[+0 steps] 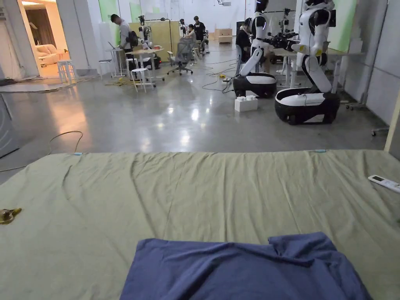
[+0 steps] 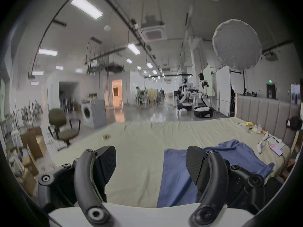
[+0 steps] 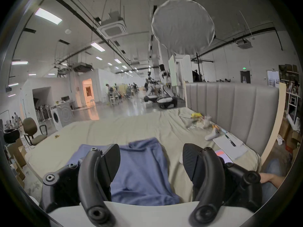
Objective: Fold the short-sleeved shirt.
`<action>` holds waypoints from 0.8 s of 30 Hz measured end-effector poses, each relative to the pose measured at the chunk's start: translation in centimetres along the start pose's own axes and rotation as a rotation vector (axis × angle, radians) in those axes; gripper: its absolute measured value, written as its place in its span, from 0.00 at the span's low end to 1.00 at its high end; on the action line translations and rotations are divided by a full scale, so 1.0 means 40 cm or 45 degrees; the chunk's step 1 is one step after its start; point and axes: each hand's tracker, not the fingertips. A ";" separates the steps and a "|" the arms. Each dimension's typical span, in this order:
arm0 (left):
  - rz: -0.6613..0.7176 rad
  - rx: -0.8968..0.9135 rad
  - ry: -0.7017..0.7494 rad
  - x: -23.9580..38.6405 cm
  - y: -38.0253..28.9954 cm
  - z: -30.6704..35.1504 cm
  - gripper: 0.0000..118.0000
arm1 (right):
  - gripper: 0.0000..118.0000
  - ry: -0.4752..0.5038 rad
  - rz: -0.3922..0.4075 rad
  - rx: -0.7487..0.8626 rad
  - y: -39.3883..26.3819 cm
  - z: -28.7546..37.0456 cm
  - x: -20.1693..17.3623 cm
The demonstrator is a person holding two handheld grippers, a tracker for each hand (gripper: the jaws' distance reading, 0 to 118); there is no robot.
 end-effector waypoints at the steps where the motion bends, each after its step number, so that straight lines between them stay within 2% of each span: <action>1: -0.020 0.030 -0.020 0.018 0.017 0.009 0.74 | 0.67 0.029 -0.007 0.012 0.004 -0.001 -0.011; 2: -0.021 0.058 -0.024 0.034 0.032 0.019 0.71 | 0.62 0.055 0.003 0.031 0.009 -0.001 -0.023; 5: 0.068 0.060 -0.123 0.055 0.052 0.017 0.69 | 0.55 0.134 0.053 0.069 0.032 0.006 -0.076; 7: 0.093 0.070 -0.166 0.064 0.067 0.023 0.60 | 0.39 0.139 0.089 0.075 0.039 0.008 -0.108; 10: 0.014 0.109 -0.243 0.079 0.065 0.024 0.37 | 0.15 0.164 0.145 0.103 0.042 0.011 -0.135; 11: 0.009 0.120 -0.286 0.082 0.065 0.024 0.19 | 0.09 0.165 0.144 0.100 0.041 0.012 -0.139; 12: 0.027 0.114 -0.310 0.090 0.066 0.019 0.03 | 0.07 0.174 0.151 0.091 0.040 0.011 -0.144; 15: 0.087 0.059 -0.328 0.090 0.066 0.014 0.00 | 0.01 0.156 0.177 0.079 0.034 0.018 -0.153; 16: 0.082 0.068 -0.309 0.094 0.064 0.012 0.00 | 0.01 0.147 0.247 0.168 0.045 0.025 -0.157; 18: 0.088 0.055 -0.310 0.093 0.067 0.010 0.00 | 0.01 0.183 0.112 0.038 0.027 0.018 -0.149; 20: 0.093 0.058 -0.318 0.094 0.067 0.012 0.00 | 0.01 0.178 0.156 0.084 0.032 0.020 -0.150; 24: 0.073 0.058 -0.336 0.095 0.071 0.011 0.00 | 0.01 0.175 0.158 0.081 0.034 0.017 -0.149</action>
